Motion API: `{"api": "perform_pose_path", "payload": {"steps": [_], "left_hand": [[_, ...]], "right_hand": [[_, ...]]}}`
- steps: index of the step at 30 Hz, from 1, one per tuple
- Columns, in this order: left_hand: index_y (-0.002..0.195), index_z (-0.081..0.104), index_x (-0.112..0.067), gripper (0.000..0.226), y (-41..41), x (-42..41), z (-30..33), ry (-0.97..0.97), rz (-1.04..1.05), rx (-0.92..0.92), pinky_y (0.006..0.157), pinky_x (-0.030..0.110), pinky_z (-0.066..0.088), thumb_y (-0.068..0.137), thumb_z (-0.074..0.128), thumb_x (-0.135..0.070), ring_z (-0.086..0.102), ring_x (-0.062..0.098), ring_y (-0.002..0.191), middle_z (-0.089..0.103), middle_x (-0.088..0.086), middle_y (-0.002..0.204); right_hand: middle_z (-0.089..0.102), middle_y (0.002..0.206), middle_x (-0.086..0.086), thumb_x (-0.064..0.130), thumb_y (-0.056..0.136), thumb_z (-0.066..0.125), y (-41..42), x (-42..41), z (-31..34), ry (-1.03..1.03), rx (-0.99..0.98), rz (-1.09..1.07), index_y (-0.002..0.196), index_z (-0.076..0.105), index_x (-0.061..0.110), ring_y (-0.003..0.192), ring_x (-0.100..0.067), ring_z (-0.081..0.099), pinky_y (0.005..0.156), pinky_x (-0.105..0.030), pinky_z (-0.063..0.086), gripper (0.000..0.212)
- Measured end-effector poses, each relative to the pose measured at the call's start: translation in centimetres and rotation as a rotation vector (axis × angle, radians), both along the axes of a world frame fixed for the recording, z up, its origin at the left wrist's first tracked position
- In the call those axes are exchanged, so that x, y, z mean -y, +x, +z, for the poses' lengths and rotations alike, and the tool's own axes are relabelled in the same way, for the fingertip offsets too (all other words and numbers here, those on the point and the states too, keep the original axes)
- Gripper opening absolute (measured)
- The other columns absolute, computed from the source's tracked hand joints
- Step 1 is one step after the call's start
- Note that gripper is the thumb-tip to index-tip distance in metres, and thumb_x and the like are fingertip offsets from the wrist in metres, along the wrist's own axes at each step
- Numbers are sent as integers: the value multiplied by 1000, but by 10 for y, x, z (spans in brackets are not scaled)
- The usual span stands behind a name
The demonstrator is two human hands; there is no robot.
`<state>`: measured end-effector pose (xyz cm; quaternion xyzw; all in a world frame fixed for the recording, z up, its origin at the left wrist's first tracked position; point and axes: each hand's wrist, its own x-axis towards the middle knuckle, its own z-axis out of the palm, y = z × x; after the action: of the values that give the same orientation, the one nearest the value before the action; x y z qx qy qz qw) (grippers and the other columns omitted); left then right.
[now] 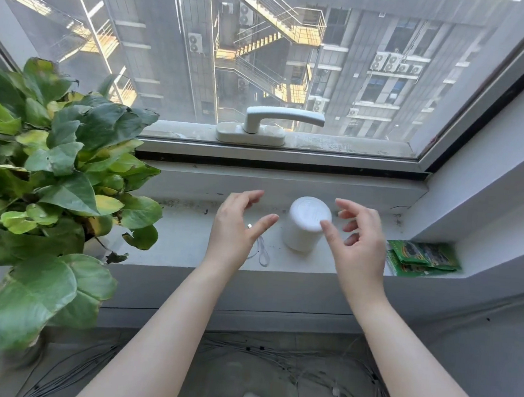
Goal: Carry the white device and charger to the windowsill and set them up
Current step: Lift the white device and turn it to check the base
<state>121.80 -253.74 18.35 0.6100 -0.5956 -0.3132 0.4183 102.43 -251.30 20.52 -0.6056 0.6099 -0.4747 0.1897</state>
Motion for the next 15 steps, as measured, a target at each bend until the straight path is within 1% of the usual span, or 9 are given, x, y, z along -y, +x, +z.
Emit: {"api": "perform_pose_path", "payload": {"steps": [2, 4, 6, 7, 9, 10, 12, 13, 15], "left_hand": [[127, 57, -21, 49, -8, 2, -1, 91, -34, -87, 99, 21, 38, 82, 69, -35, 52, 6, 112, 58, -7, 122], [129, 55, -20, 51, -19, 5, -3, 162, -67, -162, 101, 22, 37, 83, 69, -36, 51, 8, 117, 57, -6, 129], [132, 54, -18, 54, -31, 8, -4, 214, -93, -235, 104, 24, 36, 83, 68, -35, 50, 10, 122, 55, -3, 134], [133, 53, -17, 54, -37, 10, -3, 236, -94, -275, 107, 26, 36, 84, 67, -35, 49, 11, 125, 55, -2, 136], [133, 53, -15, 53, -48, 13, -3, 269, -70, -348, 111, 32, 37, 86, 65, -35, 49, 13, 127, 55, 0, 137], [133, 53, -14, 53, -53, 15, -4, 283, -53, -373, 111, 35, 37, 86, 65, -35, 50, 14, 127, 56, 0, 137], [132, 53, -13, 50, -59, 18, -5, 306, -31, -414, 110, 37, 38, 87, 63, -33, 52, 15, 125, 58, 1, 134], [131, 54, -13, 47, -61, 19, -5, 313, -28, -437, 110, 36, 39, 88, 63, -31, 53, 15, 124, 59, 2, 132], [129, 54, -14, 42, -64, 21, -6, 322, -30, -471, 106, 31, 41, 90, 62, -26, 54, 16, 122, 60, 2, 130]], "right_hand": [[55, 100, 7, 27, 84, 69, -18, 12, -1, 88, 73, -22, 119, 58, 24, 89, -10, 53, 69, -14, 41, 37], [60, 107, 0, 28, 85, 68, -28, 24, -5, 198, 189, -10, 122, 58, 20, 95, -13, 55, 78, -16, 43, 40], [63, 112, -4, 27, 86, 67, -31, 33, -11, 317, 284, 44, 126, 57, 15, 101, -14, 57, 91, -24, 45, 43], [63, 114, -4, 27, 87, 66, -30, 37, -15, 374, 327, 80, 128, 56, 14, 103, -12, 58, 94, -27, 45, 45], [62, 117, 1, 27, 88, 64, -27, 42, -21, 464, 419, 144, 130, 55, 15, 104, -4, 58, 94, -29, 46, 44], [62, 118, 4, 27, 89, 63, -24, 44, -23, 494, 454, 164, 129, 55, 17, 104, -2, 57, 90, -27, 47, 42], [65, 113, 7, 26, 90, 62, -19, 46, -27, 523, 504, 196, 118, 60, 22, 101, -5, 60, 82, -24, 48, 29], [68, 109, 8, 25, 90, 61, -18, 48, -29, 526, 525, 210, 112, 62, 25, 99, -8, 62, 82, -25, 50, 22], [72, 105, 7, 26, 91, 61, -17, 50, -34, 526, 562, 222, 106, 67, 26, 99, -13, 64, 88, -33, 49, 17]]}}
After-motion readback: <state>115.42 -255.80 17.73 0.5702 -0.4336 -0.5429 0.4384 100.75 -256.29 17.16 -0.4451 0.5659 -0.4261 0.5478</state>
